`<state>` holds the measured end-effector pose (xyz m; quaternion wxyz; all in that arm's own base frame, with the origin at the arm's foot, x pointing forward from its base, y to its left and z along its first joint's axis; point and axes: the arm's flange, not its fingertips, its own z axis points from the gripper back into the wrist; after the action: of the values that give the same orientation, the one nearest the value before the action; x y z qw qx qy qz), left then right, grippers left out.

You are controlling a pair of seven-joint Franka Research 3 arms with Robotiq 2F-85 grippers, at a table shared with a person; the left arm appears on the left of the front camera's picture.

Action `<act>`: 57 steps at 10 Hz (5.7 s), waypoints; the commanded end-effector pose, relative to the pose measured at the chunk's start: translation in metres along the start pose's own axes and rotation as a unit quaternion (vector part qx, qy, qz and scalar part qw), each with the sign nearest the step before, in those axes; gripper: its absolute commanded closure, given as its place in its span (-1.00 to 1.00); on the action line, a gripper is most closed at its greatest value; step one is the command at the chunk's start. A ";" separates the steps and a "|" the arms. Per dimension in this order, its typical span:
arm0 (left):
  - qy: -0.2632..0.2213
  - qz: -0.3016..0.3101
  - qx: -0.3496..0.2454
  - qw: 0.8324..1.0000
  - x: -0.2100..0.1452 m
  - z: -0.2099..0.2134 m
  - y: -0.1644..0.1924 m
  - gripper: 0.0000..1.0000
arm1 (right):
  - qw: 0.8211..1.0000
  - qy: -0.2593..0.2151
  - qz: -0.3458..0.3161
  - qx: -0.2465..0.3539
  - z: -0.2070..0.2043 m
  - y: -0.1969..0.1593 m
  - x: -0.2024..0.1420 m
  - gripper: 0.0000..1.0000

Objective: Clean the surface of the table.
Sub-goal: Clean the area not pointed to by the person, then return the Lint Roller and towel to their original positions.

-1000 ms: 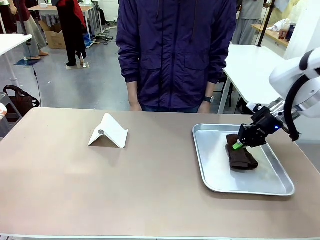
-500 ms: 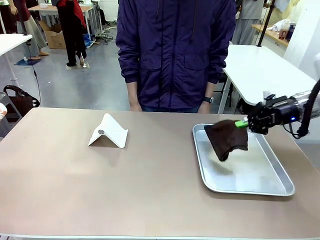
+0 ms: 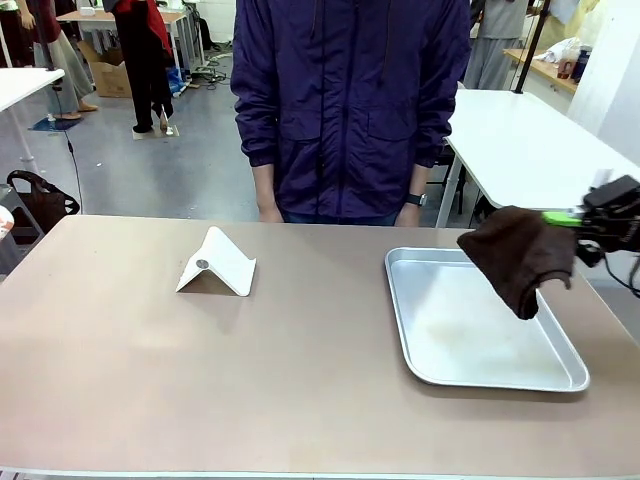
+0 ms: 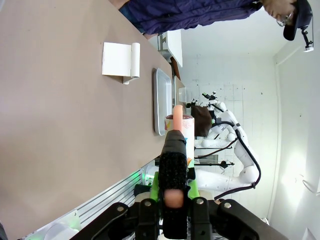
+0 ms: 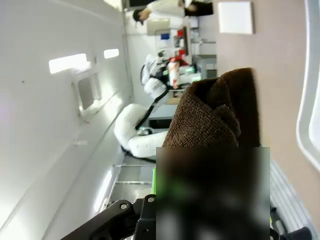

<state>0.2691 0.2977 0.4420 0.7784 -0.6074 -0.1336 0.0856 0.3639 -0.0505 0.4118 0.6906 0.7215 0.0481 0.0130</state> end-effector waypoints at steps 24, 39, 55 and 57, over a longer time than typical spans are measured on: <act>-0.028 -0.014 0.053 0.998 0.013 -0.033 -0.054 0.54 | 0.998 0.007 0.055 -0.034 -0.036 0.020 -0.042 0.84; 0.033 -0.058 0.313 0.948 0.111 -0.413 -0.131 0.54 | 0.979 -0.063 -0.051 -0.185 -0.253 -0.091 0.145 0.84; 0.038 -0.075 0.396 0.914 0.101 -0.457 -0.112 0.54 | 0.975 -0.078 -0.055 -0.202 -0.253 -0.123 0.126 0.84; 0.037 -0.083 0.411 0.907 0.106 -0.468 -0.107 0.54 | 0.978 -0.067 -0.051 -0.192 -0.248 -0.124 0.125 0.84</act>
<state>0.5061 -0.1217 0.4477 0.9646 -0.2413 -0.1002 0.0349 0.4637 0.2132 0.2926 0.8235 0.5613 0.0464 -0.0684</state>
